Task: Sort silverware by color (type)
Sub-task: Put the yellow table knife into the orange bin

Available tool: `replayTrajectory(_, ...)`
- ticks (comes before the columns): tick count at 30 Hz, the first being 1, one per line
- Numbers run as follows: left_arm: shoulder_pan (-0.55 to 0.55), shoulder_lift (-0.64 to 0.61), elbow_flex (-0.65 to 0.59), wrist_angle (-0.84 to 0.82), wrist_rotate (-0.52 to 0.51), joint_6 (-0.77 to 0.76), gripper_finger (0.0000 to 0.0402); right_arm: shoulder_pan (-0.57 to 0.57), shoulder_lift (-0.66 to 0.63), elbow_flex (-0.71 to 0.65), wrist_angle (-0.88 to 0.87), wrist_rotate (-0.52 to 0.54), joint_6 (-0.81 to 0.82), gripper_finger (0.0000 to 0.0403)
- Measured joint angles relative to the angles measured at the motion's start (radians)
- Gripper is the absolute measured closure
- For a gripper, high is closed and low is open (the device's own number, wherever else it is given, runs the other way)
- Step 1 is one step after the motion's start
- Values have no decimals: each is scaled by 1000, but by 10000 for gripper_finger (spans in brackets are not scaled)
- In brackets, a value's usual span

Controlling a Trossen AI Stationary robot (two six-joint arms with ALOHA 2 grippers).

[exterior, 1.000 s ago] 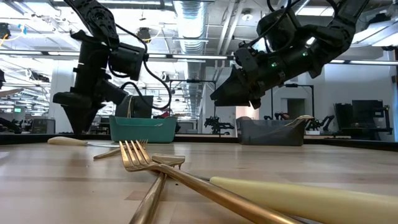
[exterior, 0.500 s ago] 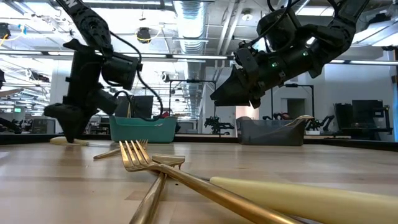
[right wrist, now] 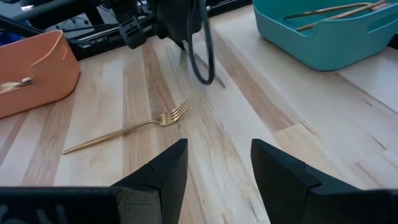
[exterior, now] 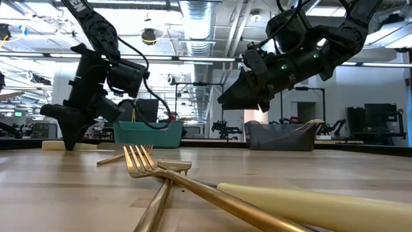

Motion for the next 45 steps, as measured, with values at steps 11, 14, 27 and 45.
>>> replayTrajectory(11, -35, -37, 116, -18, -3, -64, 373, 0, 0, 0, 8, -1, 1, 203)
replayTrajectory(14, -68, -81, 149, -29, 7, -90, 374, 3, 0, 0, 30, -3, 4, 203)
replayTrajectory(27, -281, -233, 150, 317, 209, -360, 370, 93, 0, 0, 298, -95, -8, 203)
replayTrajectory(45, -463, -221, 150, 403, 199, -438, 368, 161, 20, 131, 214, -40, -114, 213)
